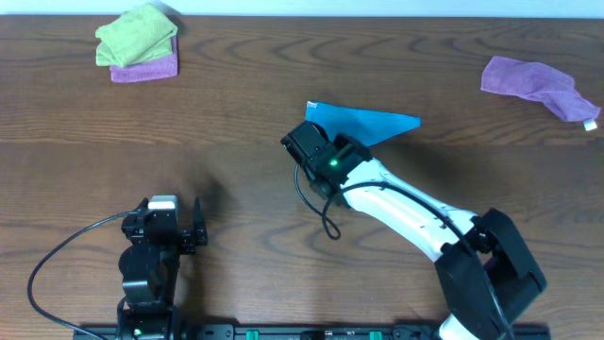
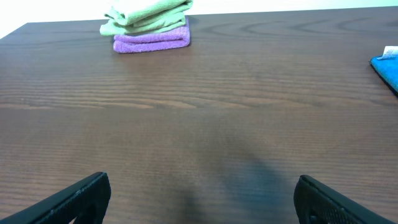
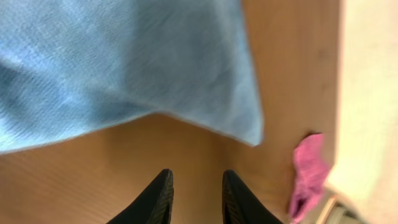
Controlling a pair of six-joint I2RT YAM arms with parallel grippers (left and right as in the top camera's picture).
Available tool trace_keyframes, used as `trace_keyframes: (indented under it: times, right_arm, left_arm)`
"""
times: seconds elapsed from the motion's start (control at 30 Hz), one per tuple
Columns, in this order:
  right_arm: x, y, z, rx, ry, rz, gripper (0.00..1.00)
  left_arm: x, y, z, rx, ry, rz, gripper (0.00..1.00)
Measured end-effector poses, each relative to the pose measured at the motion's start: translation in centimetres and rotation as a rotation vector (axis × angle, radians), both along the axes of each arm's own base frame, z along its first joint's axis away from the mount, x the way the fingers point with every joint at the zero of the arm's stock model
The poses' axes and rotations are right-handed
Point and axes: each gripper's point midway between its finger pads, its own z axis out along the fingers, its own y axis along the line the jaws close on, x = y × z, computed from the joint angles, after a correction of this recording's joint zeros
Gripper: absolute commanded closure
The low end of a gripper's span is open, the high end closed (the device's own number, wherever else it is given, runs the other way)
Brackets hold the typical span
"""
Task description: Fold the cloth
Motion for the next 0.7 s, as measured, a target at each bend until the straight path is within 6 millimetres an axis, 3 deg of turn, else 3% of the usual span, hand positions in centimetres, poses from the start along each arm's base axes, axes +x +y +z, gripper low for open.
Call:
trace_keyframes:
  times: [0.17, 0.33, 0.7]
  right_arm:
    - [-2.4, 2.1, -1.6, 0.109, 0.115, 0.016, 0.67]
    - [-3.5, 5.3, -2.2, 0.234, 0.172, 0.07, 0.69]
    - [-3.7, 6.3, -4.4, 0.271, 0.23, 0.077, 0.73]
  left_arm:
    - [0.0, 0.0, 0.0, 0.001, 0.0, 0.0, 0.05]
    - [0.0, 0.0, 0.0, 0.001, 0.0, 0.0, 0.05]
    - [0.0, 0.0, 0.0, 0.001, 0.0, -0.001, 0.05]
